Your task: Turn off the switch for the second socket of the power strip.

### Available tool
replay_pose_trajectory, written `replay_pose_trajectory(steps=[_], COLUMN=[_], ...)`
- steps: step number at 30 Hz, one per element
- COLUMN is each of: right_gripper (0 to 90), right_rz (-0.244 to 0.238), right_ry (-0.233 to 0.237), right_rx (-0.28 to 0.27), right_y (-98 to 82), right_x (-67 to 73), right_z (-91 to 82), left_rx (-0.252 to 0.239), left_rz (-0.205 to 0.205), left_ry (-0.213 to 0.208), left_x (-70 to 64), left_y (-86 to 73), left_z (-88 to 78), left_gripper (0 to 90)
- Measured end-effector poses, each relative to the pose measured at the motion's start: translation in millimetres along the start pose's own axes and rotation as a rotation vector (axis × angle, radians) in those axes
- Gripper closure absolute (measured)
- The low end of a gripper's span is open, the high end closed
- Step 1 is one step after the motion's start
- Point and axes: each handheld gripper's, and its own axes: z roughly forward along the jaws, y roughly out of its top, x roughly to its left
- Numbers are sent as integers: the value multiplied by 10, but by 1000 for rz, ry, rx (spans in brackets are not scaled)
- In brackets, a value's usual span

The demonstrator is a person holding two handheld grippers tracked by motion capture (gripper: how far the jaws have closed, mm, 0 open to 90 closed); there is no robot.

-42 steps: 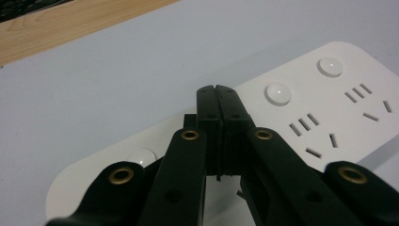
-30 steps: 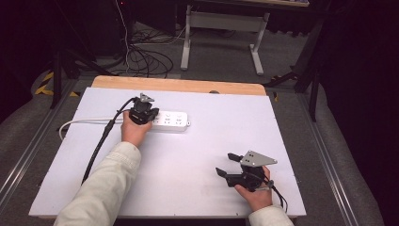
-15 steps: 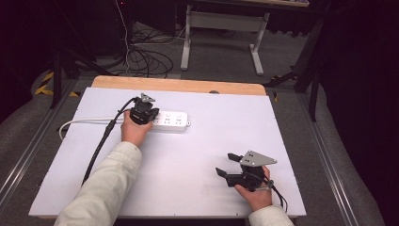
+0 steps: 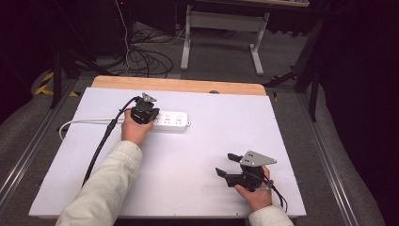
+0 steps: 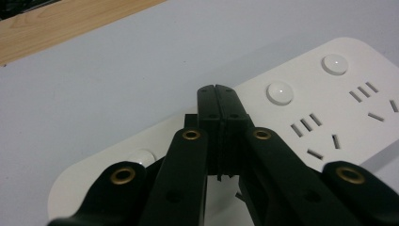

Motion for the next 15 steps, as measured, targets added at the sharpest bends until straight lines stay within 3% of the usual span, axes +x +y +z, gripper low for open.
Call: replay_pose_trajectory(steps=[5, 15], right_gripper=[283, 284], right_rz=[3, 4], right_ry=[1, 2], right_rx=[-3, 1], right_y=[1, -2], right_x=[-3, -3], right_z=[-7, -4], left_rx=[15, 38], left_rz=[0, 38], left_ry=[-1, 43], left_x=[0, -69], left_y=[16, 40], left_z=[-4, 11], left_gripper=[899, 900])
